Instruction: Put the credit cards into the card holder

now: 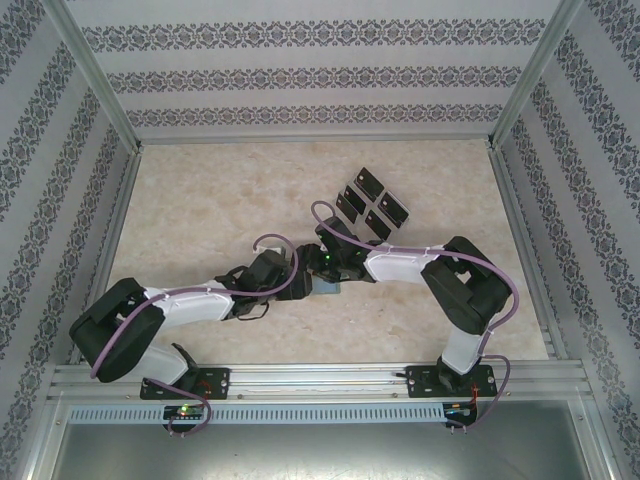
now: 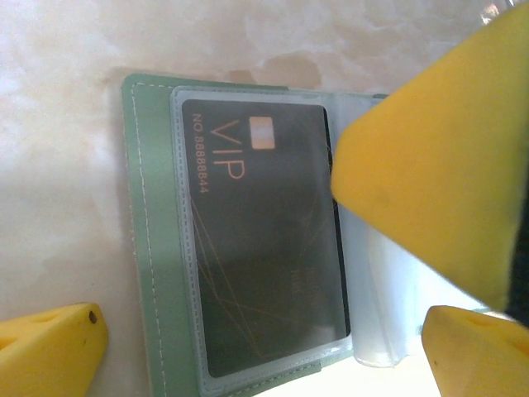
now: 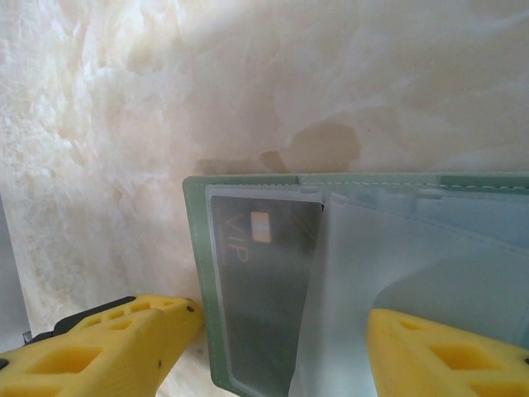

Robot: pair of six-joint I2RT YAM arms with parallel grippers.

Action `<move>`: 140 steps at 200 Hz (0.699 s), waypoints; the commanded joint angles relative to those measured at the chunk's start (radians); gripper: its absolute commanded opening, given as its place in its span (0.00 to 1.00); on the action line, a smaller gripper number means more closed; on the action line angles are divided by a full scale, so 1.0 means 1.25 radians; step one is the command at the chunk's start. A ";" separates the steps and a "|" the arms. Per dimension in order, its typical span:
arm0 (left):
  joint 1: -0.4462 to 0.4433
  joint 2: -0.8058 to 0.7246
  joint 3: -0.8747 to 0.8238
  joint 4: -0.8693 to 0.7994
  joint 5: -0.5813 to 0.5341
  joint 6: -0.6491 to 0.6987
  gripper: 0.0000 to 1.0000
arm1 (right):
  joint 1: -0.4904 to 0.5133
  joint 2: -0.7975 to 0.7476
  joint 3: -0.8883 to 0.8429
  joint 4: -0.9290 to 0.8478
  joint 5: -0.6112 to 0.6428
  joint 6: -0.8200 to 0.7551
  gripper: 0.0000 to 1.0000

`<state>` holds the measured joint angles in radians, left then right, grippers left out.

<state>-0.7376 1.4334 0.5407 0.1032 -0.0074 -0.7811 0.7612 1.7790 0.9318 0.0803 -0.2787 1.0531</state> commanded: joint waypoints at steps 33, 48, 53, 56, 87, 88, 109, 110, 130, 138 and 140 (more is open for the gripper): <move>-0.002 0.073 -0.008 -0.010 -0.069 -0.035 1.00 | -0.013 -0.047 -0.010 -0.002 -0.003 0.009 0.66; -0.002 0.082 -0.012 0.001 -0.065 -0.037 1.00 | -0.018 -0.058 -0.014 -0.005 -0.001 0.010 0.66; -0.001 0.086 -0.013 0.002 -0.064 -0.038 1.00 | -0.021 -0.063 -0.016 -0.004 0.001 0.010 0.66; -0.001 0.088 -0.013 0.002 -0.062 -0.037 1.00 | -0.023 -0.065 -0.018 -0.003 0.003 0.011 0.66; -0.002 0.112 -0.016 0.019 -0.048 -0.041 1.00 | -0.038 -0.082 -0.019 -0.015 0.006 0.004 0.66; -0.002 0.113 -0.017 0.020 -0.048 -0.042 1.00 | -0.038 -0.083 -0.020 -0.015 0.006 0.004 0.66; -0.001 0.114 -0.017 0.023 -0.043 -0.046 1.00 | -0.045 -0.099 -0.023 -0.039 0.023 -0.012 0.66; -0.002 0.114 -0.016 0.024 -0.043 -0.046 1.00 | -0.045 -0.100 -0.023 -0.040 0.026 -0.012 0.66; -0.001 0.108 -0.015 0.021 -0.042 -0.043 1.00 | -0.045 -0.120 -0.023 -0.109 0.074 -0.046 0.66; -0.002 0.106 -0.013 0.016 -0.042 -0.041 1.00 | -0.045 -0.123 -0.026 -0.128 0.088 -0.057 0.66; -0.002 0.105 -0.012 0.016 -0.042 -0.041 1.00 | -0.045 -0.125 -0.027 -0.131 0.091 -0.058 0.66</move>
<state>-0.7528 1.4784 0.5549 0.1108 -0.0628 -0.8207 0.7086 1.6665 0.9199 0.0227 -0.2447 1.0344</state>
